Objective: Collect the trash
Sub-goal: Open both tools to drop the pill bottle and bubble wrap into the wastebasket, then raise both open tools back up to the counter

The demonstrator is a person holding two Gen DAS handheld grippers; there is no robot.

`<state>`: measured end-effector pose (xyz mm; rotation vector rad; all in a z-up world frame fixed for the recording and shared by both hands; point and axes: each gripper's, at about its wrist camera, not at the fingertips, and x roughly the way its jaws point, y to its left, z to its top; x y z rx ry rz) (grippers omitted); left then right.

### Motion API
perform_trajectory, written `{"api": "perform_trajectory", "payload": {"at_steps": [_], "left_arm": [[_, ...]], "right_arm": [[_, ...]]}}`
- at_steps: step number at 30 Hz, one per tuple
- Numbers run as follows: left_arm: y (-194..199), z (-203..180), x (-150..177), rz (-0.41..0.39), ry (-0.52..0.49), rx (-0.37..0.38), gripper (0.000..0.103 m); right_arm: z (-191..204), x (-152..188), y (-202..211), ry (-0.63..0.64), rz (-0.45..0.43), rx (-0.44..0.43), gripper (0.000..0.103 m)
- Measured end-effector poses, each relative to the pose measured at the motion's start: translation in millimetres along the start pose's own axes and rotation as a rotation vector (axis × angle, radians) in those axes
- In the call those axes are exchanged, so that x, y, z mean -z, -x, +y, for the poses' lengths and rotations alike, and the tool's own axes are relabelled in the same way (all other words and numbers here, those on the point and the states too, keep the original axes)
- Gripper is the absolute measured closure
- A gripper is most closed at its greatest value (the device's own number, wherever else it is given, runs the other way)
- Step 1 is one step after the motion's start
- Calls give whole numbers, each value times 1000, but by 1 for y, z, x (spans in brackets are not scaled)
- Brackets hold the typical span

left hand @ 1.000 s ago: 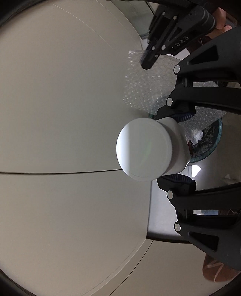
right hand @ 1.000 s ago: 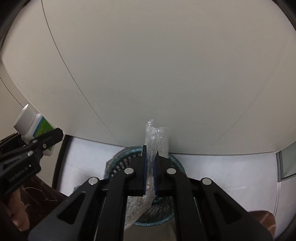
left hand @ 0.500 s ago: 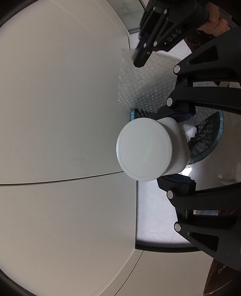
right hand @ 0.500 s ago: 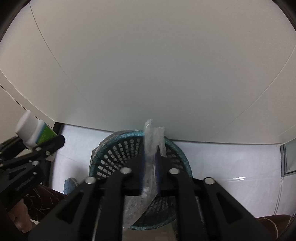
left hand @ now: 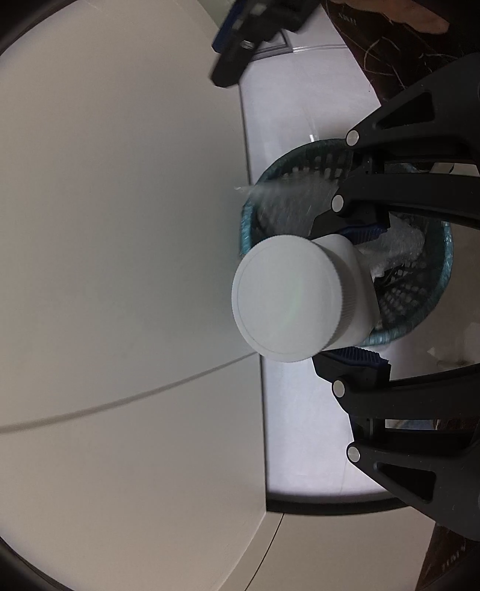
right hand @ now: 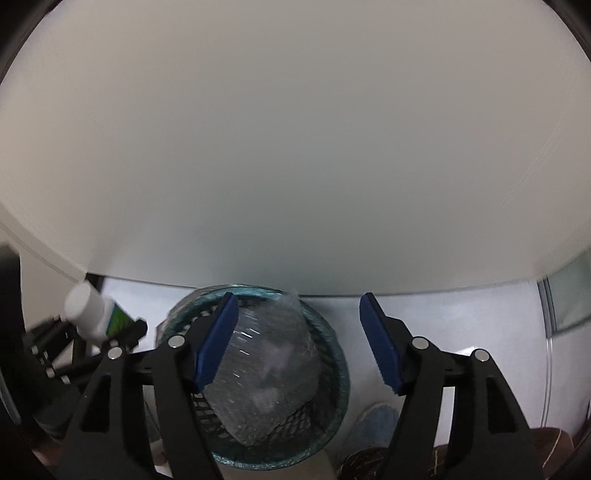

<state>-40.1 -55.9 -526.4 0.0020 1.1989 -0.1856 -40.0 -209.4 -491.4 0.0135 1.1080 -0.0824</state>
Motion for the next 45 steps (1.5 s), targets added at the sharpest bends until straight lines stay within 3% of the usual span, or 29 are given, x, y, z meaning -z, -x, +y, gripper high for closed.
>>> {"api": "perform_trajectory", "payload": {"at_steps": [9, 13, 23, 29, 34, 38, 45], "left_arm": [[-28, -20, 10, 55, -39, 39, 58], [-26, -23, 12, 37, -45, 48, 38], [-10, -28, 14, -2, -30, 32, 21], [29, -26, 8, -62, -28, 10, 10], [73, -19, -2, -106, 0, -23, 7], [117, -22, -3, -170, -19, -16, 6], [191, -21, -10, -229, -14, -24, 6]], "right_arm": [[-22, 0, -13, -135, 65, -18, 38], [-24, -1, -9, -136, 64, -19, 38], [-31, -4, -6, -140, 68, -27, 38], [-27, -5, 6, -113, 35, -52, 32], [-21, -9, 33, -56, -4, -75, 19], [-23, -11, 64, -51, -53, -94, 10], [-43, -24, 141, -75, -149, -144, 9]]}}
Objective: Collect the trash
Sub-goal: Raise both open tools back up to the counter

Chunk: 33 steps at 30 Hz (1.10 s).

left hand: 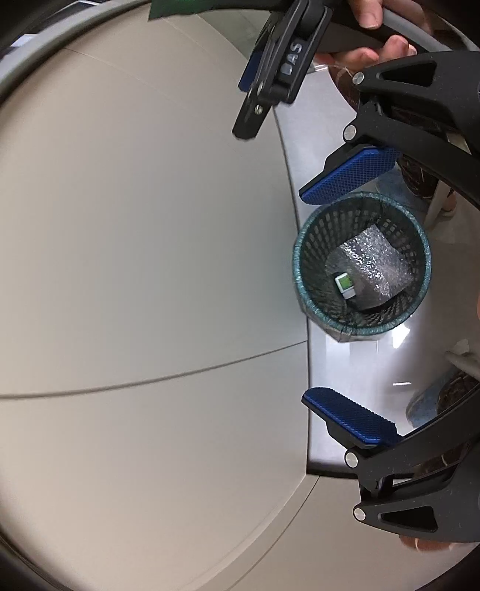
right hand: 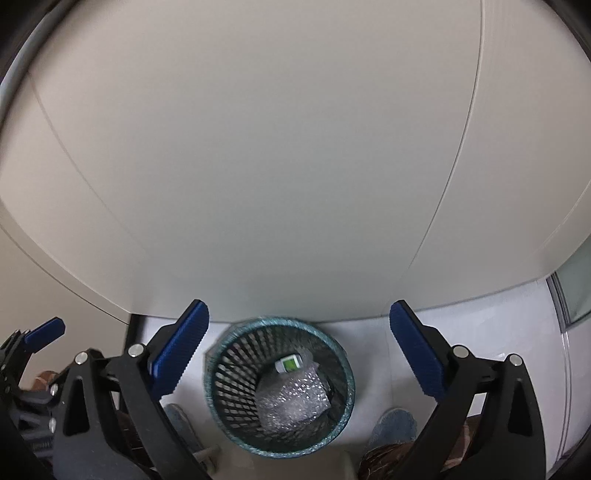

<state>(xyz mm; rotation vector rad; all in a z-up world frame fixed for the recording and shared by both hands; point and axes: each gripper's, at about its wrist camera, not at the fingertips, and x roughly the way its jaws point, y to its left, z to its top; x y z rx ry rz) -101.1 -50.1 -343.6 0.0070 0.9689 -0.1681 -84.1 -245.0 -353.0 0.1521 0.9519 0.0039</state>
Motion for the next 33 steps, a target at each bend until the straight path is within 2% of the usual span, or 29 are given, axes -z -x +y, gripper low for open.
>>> {"api": "perform_trajectory", "payload": {"at_steps": [5, 9, 14, 19, 24, 33], "left_arm": [[48, 1, -19, -47, 13, -6, 6], [78, -4, -29, -75, -12, -48, 6], [110, 3, -47, -95, 16, -37, 6], [147, 8, -71, -159, 35, -54, 6], [179, 14, -99, -207, 57, -51, 6], [225, 20, -157, -260, 63, -21, 6]], "right_arm": [[11, -21, 55, 39, -84, -19, 9], [23, -35, 93, 59, -147, -34, 9], [33, -59, 135, 81, -231, -35, 9], [41, -95, 179, 110, -299, -49, 9], [54, -128, 213, 138, -344, -57, 9], [69, -186, 249, 174, -343, -109, 9]]}}
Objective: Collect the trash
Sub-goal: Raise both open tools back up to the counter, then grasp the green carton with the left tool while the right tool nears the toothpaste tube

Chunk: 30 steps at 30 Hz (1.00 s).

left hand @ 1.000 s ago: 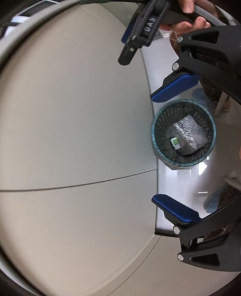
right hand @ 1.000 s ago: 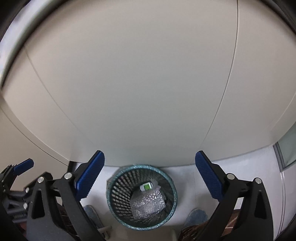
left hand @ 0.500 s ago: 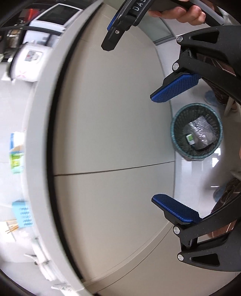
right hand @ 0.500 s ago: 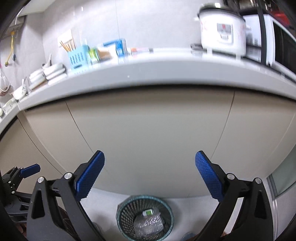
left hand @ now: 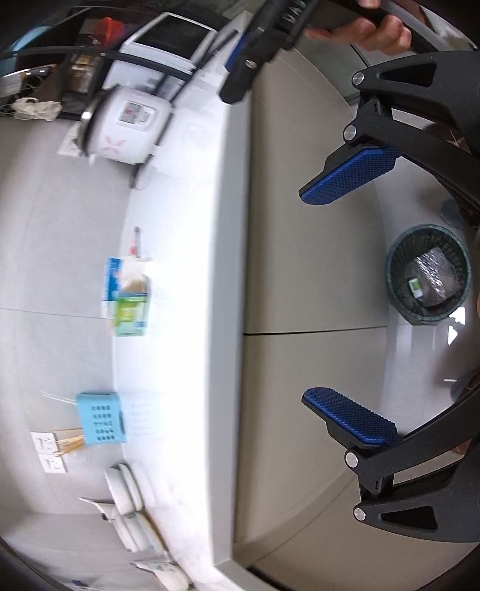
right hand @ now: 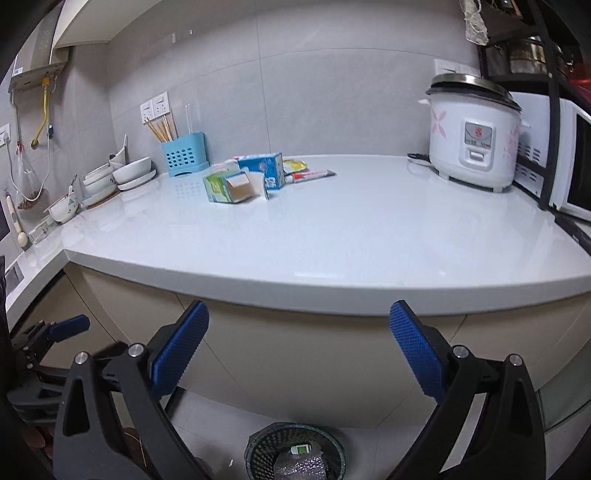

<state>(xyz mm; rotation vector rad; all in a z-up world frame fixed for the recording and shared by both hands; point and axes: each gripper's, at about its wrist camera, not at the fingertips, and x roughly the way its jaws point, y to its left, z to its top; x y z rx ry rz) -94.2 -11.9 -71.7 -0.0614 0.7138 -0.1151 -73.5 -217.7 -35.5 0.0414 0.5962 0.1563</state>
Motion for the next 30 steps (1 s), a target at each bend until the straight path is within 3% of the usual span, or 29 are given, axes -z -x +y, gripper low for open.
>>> {"api": "perform_trajectory", "payload": {"at_steps": [6, 16, 30], "left_arm": [[6, 2, -57, -31, -22, -23, 6], [-28, 10, -139, -12, -3, -59, 6], [-145, 20, -239, 118, 115, -174, 6]], "right_arm": [[1, -46, -3, 14, 17, -8, 9], [-10, -118, -52, 0, 102, 21, 8], [-36, -198, -197, -85, 282, 120, 8]]}}
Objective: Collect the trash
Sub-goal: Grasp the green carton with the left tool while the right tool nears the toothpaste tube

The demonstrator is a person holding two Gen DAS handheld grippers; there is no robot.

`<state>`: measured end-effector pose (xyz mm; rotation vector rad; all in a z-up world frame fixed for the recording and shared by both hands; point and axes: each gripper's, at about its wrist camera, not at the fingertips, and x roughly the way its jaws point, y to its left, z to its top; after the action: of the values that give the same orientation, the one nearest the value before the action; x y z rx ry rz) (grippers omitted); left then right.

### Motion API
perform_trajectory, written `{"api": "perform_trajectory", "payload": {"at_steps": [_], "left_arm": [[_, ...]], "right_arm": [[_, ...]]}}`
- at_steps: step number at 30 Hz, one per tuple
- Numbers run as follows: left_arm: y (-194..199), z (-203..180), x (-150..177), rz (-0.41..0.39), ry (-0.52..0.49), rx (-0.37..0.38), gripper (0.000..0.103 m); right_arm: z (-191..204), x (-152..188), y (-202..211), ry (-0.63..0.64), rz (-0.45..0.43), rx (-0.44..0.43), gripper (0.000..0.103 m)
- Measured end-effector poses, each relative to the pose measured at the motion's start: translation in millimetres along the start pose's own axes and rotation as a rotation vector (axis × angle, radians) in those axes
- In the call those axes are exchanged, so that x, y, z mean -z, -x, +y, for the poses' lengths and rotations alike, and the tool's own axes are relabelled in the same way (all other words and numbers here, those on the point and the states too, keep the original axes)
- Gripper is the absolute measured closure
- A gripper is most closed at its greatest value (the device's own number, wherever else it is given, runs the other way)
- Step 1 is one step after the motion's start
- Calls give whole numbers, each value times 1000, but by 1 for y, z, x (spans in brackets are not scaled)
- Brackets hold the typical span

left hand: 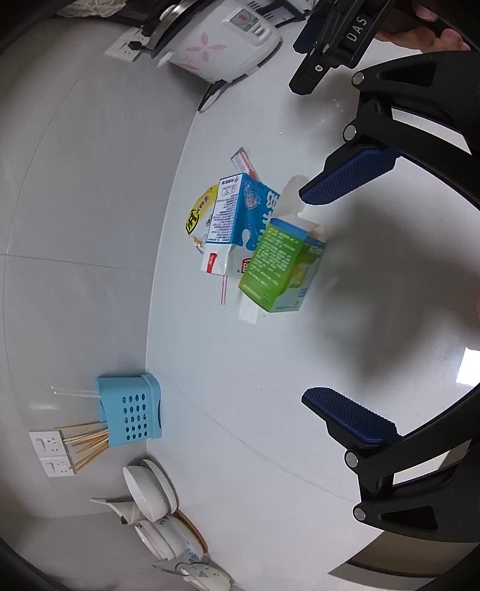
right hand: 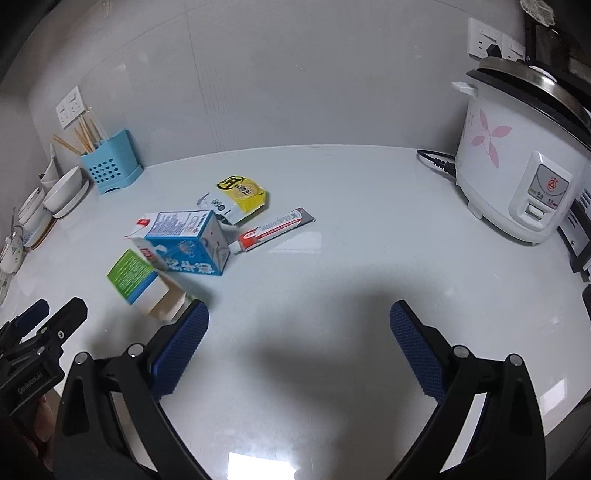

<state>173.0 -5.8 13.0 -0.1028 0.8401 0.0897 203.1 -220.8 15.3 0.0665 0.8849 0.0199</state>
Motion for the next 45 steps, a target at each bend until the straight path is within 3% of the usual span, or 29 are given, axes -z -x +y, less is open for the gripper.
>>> {"api": "perform_trajectory", "payload": {"at_steps": [8, 16, 23, 27, 31, 41, 43, 45], "left_arm": [[-63, -18, -29, 99, 17, -39, 6], [-104, -27, -35, 155, 41, -62, 6], [-131, -29, -30, 233, 67, -35, 9], [-134, -29, -30, 243, 72, -45, 16], [-129, -29, -28, 232, 59, -51, 41], [-108, -22, -23, 202, 22, -2, 45], [-103, -20, -23, 198, 12, 11, 45], [-98, -19, -22, 189, 2, 16, 46]], "right_arm": [[9, -42, -81, -83, 92, 43, 13], [17, -63, -136, -140, 138, 70, 20], [8, -66, -153, -232, 163, 1, 27], [9, -71, -151, -250, 159, 22, 39], [10, -72, -152, -278, 171, 25, 41], [6, -69, -155, -343, 151, 25, 43], [9, -69, -155, -317, 153, 56, 48], [12, -67, -154, -297, 150, 73, 63]]}}
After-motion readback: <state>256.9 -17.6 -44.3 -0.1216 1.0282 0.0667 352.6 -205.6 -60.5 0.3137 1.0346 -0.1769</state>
